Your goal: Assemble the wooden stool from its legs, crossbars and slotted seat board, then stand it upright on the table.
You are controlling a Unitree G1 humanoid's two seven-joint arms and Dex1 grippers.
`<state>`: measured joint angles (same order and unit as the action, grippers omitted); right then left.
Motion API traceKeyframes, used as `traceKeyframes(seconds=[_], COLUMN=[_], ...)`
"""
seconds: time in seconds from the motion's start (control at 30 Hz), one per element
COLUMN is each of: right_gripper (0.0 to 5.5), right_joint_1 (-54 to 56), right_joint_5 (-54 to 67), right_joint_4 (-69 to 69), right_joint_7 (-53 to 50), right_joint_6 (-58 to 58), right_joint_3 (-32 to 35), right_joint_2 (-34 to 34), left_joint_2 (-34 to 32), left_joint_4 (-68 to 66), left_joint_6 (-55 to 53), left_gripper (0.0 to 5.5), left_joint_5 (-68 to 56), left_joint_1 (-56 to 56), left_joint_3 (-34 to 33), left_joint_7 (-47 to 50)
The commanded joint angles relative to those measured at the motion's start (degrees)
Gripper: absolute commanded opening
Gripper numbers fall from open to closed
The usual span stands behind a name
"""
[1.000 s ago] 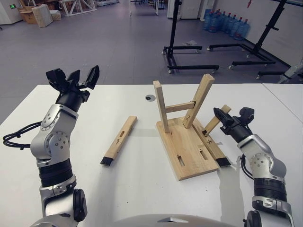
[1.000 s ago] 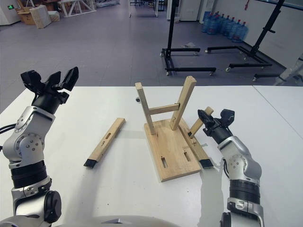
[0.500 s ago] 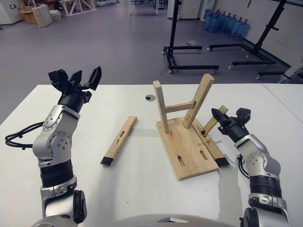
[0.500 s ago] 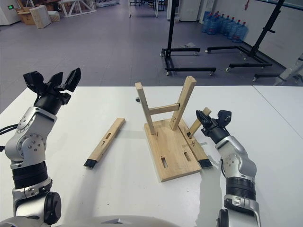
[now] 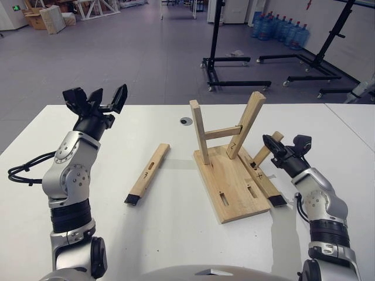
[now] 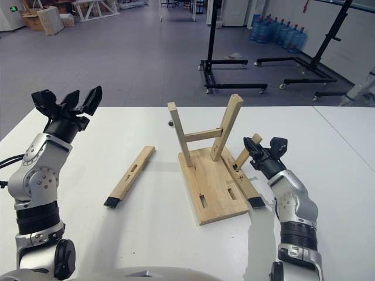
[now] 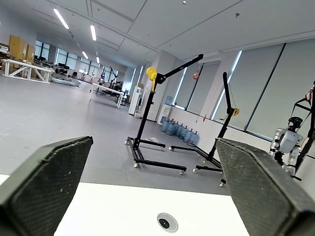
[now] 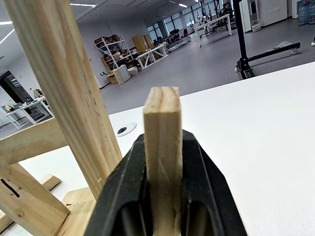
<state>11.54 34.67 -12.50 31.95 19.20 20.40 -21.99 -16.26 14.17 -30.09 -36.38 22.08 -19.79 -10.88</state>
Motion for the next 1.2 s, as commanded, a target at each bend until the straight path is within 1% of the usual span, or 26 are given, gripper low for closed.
traceKeyframes(seconds=[0.03, 0.27, 0.7, 0.9, 1.2], right_gripper=[0.39, 0.39, 0.39, 0.39, 0.39], right_joint_1=[-1.79, -3.47, -5.50, -6.08, -8.99], right_joint_5=[-1.66, -3.77, -11.35, -11.63, -15.54], right_joint_4=[-0.14, 0.74, -0.33, -1.06, -2.32], right_joint_7=[-0.34, -0.81, -3.97, -4.33, -4.72], right_joint_6=[0.57, -2.66, -15.28, -17.65, -24.02], right_joint_3=[-0.33, -1.08, -3.65, -3.79, -6.49], right_joint_2=[-0.53, -0.06, 3.02, 4.06, 5.11], left_joint_2=[-0.54, -0.66, -0.42, -0.16, -0.13], left_joint_4=[0.29, 0.02, -0.20, -0.45, -0.82], left_joint_6=[0.24, 0.52, 1.48, 1.99, 2.31], left_gripper=[4.58, 4.58, 4.58, 4.58, 4.58], left_joint_5=[0.73, 1.46, 2.52, 3.19, 3.72], left_joint_1=[-0.57, -0.45, -0.31, -0.13, -0.06], left_joint_3=[0.62, 1.03, 2.04, 2.78, 3.02], left_joint_7=[-0.22, -0.67, -1.32, -1.54, -1.55])
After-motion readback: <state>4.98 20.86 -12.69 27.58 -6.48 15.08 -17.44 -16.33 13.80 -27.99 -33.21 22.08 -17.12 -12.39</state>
